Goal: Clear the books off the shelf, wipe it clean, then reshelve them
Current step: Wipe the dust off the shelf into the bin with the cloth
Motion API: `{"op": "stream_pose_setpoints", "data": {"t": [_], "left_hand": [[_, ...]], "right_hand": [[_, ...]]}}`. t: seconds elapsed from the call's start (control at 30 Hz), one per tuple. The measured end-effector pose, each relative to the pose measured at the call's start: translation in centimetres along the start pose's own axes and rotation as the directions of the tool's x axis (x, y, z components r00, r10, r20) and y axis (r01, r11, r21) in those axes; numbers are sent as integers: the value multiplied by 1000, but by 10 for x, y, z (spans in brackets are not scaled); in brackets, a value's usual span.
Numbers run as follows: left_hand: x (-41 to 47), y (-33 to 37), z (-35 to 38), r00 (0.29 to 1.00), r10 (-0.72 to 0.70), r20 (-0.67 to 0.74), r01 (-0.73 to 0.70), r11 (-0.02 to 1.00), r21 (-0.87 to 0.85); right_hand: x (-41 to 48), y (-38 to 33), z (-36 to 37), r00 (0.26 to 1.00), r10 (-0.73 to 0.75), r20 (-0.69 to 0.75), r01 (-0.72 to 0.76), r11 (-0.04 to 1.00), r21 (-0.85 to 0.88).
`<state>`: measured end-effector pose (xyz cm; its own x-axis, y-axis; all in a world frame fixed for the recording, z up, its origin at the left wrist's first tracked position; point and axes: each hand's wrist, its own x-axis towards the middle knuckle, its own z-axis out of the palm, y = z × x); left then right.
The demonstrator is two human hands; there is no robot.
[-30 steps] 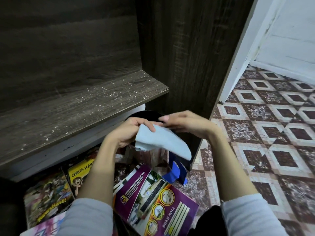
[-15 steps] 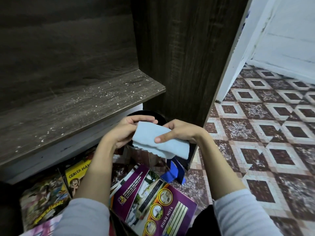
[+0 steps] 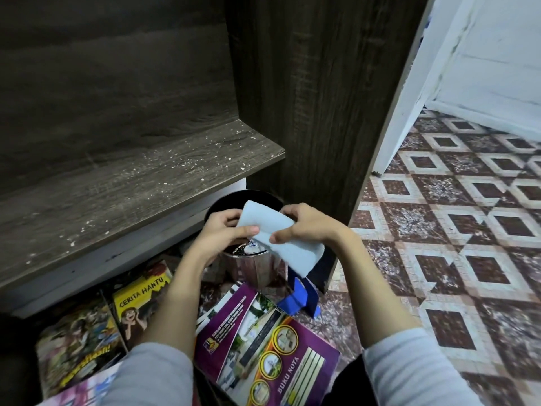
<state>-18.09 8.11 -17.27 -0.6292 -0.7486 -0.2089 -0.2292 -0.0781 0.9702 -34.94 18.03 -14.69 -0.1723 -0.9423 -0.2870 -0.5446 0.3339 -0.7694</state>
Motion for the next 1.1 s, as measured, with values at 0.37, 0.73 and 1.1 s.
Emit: {"op": "stream_pose_setpoints", "data": {"t": [0.37,0.73,1.1], "left_hand": [[17,-24,11,964,123,-234,-124,992,14],[33,-72,29,995,-44,-90,100,467,879],[53,-91,70,998,-44,-37,41,107,993]], "right_hand": [[14,5,24,992,-64,-111,35,969,-246],[18,37,28,909,-153,-388,-52,881,-470],[29,38,40,882,-240,-406,-33,828,-560]]}}
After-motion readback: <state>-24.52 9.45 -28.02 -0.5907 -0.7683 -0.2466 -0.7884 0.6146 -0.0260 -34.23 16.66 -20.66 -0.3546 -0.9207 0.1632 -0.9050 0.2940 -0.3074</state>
